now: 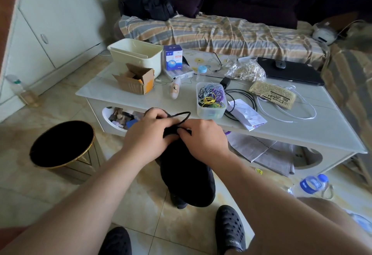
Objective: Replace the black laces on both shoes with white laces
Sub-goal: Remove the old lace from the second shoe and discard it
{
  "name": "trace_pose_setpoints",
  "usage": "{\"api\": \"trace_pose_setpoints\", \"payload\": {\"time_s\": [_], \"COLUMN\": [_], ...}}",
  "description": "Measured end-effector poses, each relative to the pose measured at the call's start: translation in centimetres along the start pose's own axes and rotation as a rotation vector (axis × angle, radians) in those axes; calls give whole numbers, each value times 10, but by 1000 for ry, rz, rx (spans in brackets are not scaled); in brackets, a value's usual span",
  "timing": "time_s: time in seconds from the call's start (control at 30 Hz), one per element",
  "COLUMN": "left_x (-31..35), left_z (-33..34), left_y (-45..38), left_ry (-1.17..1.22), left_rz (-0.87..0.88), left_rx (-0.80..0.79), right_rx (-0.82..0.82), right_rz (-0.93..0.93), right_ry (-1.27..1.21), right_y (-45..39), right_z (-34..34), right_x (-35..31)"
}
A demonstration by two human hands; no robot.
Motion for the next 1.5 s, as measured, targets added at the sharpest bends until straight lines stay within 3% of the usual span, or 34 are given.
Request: {"api": "trace_pose_setpoints", "payload": {"time_s": [0.37,0.5,0.6,0.63,0.7,0.8,0.97,1.03,1.1,1.17,1.33,1.5], "left_x": [15,32,21,15,6,-4,-19,-18,-18,-22,-22,-31], "left_z": [-25,-73,-116,-121,-113,-62,0,16,22,24,21,20], "left_y": [-3,0,2,2,-1,-4,-8,-3,1,1,-5,-2], "left_ry": [-61,285,589,673,673,479,527,443,337,265,82,206], "left_rz": [96,132,110,101,66,-49,-259,-229,-171,-135,70,-5], "left_rx": [452,720,1055,1100,984,566,143,-56,-157,-150,94,328], "right_rx": [-15,-113,-181,-203,-216,-187,-150,-138,-147,-155,-145,-146], "right_rz": [133,263,331,335,316,250,141,101,76,46,66,137], "right_ry": [-15,7,71,86,96,78,-72,-109,-125,-144,-172,-224], "right_y": [-6,-17,-18,-17,-14,-14,-10,-10,-8,-5,-5,-7], "right_z": [-4,8,22,27,34,31,22,23,24,23,19,19], "right_x": [9,34,54,59,62,54,27,21,17,14,11,13]}}
Point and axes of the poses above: each hand's wrist, its own y-axis away from the middle knuckle, its own z-axis out of the palm, x = y × z, the point moved 4 cm from there along -y, towards the middle knuckle, and after that the axes turned 15 degrees about z, right-handed, at the moved point
